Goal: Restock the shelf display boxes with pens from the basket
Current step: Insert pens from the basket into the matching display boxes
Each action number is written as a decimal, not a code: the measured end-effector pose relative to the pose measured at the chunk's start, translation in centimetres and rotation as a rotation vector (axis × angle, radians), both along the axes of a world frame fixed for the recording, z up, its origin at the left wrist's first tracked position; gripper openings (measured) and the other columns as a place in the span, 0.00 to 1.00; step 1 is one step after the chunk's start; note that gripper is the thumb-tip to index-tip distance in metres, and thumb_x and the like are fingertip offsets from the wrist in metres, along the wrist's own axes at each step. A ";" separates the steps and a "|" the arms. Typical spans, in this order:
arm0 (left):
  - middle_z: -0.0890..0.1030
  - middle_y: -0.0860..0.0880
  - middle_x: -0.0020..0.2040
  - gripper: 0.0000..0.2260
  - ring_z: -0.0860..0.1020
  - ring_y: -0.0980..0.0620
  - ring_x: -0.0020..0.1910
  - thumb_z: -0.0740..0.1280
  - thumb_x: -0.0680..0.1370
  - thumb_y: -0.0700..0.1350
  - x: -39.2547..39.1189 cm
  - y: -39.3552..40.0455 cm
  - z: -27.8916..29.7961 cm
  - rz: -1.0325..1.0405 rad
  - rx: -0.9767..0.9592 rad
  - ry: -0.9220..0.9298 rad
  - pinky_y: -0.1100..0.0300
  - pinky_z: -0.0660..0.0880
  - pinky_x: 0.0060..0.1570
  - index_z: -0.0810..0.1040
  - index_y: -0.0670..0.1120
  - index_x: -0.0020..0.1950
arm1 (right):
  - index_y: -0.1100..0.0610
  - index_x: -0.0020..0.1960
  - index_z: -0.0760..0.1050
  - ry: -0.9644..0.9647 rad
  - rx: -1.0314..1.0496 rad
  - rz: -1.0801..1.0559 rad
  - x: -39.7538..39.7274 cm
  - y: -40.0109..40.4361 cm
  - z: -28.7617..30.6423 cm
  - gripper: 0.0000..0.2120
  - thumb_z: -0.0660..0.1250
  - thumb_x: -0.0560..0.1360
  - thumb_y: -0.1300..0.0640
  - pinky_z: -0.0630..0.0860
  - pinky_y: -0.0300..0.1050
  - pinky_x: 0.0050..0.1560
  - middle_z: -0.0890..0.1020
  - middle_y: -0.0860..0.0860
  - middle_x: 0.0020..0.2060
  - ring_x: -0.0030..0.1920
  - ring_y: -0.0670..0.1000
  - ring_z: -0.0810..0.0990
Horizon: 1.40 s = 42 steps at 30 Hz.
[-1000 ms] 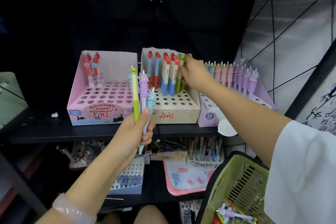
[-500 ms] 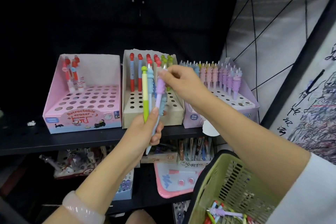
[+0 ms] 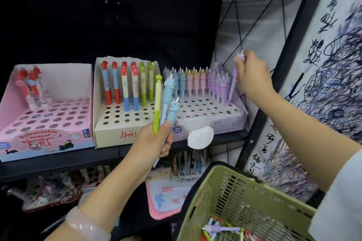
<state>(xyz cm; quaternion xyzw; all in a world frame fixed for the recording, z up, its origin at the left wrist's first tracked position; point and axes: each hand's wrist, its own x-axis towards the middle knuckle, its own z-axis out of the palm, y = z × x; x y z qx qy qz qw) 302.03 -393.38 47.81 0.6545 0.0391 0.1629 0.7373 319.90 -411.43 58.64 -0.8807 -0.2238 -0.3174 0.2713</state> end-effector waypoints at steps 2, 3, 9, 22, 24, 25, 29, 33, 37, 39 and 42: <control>0.68 0.46 0.30 0.13 0.61 0.57 0.20 0.57 0.81 0.46 0.2 -0.3 -0.2 0.009 0.022 0.011 0.67 0.59 0.20 0.72 0.40 0.41 | 0.65 0.57 0.66 -0.029 -0.103 -0.056 0.4 0.1 -0.4 0.15 0.53 0.82 0.53 0.65 0.50 0.35 0.78 0.67 0.42 0.39 0.64 0.75; 0.67 0.43 0.30 0.15 0.61 0.56 0.21 0.57 0.81 0.47 0.2 -0.4 -0.3 0.010 0.035 0.017 0.66 0.59 0.21 0.71 0.40 0.38 | 0.65 0.59 0.66 -0.029 -0.120 -0.069 0.6 0.2 -0.5 0.16 0.53 0.82 0.53 0.64 0.49 0.36 0.77 0.68 0.42 0.40 0.64 0.75; 0.71 0.50 0.27 0.14 0.62 0.57 0.20 0.57 0.81 0.47 0.0 0.0 -0.6 0.025 0.027 0.016 0.67 0.59 0.21 0.71 0.41 0.38 | 0.65 0.63 0.65 -0.007 -0.119 -0.189 1.9 0.3 -0.8 0.17 0.52 0.82 0.53 0.63 0.50 0.36 0.77 0.67 0.44 0.42 0.65 0.74; 0.67 0.44 0.28 0.16 0.62 0.56 0.21 0.57 0.81 0.47 -0.2 -0.3 -0.4 0.012 0.000 0.034 0.66 0.61 0.23 0.75 0.37 0.41 | 0.65 0.56 0.70 0.320 -0.321 -0.233 2.9 0.3 -3.6 0.11 0.53 0.81 0.60 0.70 0.47 0.40 0.78 0.64 0.48 0.45 0.61 0.77; 0.68 0.44 0.28 0.16 0.63 0.56 0.22 0.57 0.81 0.47 -0.4 -0.2 -0.4 0.015 -0.025 0.035 0.66 0.62 0.24 0.75 0.37 0.42 | 0.65 0.57 0.70 0.249 -0.293 -0.251 2.1 0.4 -3.4 0.11 0.55 0.80 0.60 0.70 0.48 0.42 0.78 0.63 0.50 0.48 0.62 0.77; 0.68 0.44 0.29 0.16 0.63 0.56 0.23 0.57 0.81 0.47 -0.4 -0.1 -0.3 0.016 -0.036 0.034 0.66 0.63 0.24 0.76 0.38 0.42 | 0.65 0.58 0.71 0.170 -0.238 -0.240 1.3 0.6 -3.2 0.11 0.56 0.80 0.60 0.70 0.48 0.44 0.76 0.62 0.52 0.49 0.62 0.77; 0.72 0.51 0.23 0.14 0.64 0.57 0.22 0.57 0.81 0.46 -0.4 -0.1 -0.2 0.002 -0.075 0.022 0.68 0.65 0.24 0.76 0.39 0.43 | 0.56 0.47 0.77 0.152 0.049 0.217 -4.0 3.2 -2.8 0.08 0.61 0.78 0.55 0.73 0.42 0.40 0.78 0.50 0.41 0.38 0.47 0.75; 0.80 0.49 0.32 0.10 0.65 0.57 0.22 0.57 0.81 0.45 -0.6 -0.3 0.1 -0.021 -0.120 -0.007 0.67 0.66 0.24 0.75 0.42 0.50 | 0.51 0.45 0.77 0.740 0.049 0.726 -8.8 6.4 -4.1 0.07 0.63 0.76 0.50 0.78 0.34 0.38 0.81 0.48 0.38 0.35 0.41 0.79; 0.83 0.47 0.36 0.10 0.73 0.56 0.25 0.57 0.80 0.46 -1.0 0.4 0.4 -0.007 -0.134 0.009 0.65 0.72 0.26 0.75 0.44 0.55 | 0.54 0.44 0.74 0.720 0.318 0.742 -7.7 7.7 -3.4 0.05 0.62 0.78 0.56 0.79 0.35 0.38 0.82 0.47 0.37 0.35 0.43 0.81; 0.83 0.48 0.35 0.10 0.74 0.55 0.25 0.58 0.80 0.46 -1.3 0.8 0.5 0.006 -0.131 0.022 0.65 0.72 0.25 0.75 0.44 0.55 | 0.57 0.48 0.70 0.611 0.571 0.652 -5.6 7.8 -2.0 0.05 0.59 0.80 0.57 0.80 0.37 0.36 0.81 0.52 0.40 0.34 0.45 0.82; 0.73 0.52 0.26 0.09 0.67 0.56 0.22 0.58 0.81 0.44 -1.5 1.5 0.3 0.048 -0.076 0.049 0.66 0.64 0.20 0.76 0.44 0.51 | 0.59 0.53 0.66 0.357 0.579 0.436 -2.5 8.1 -0.6 0.06 0.57 0.81 0.57 0.81 0.44 0.38 0.79 0.58 0.44 0.41 0.52 0.83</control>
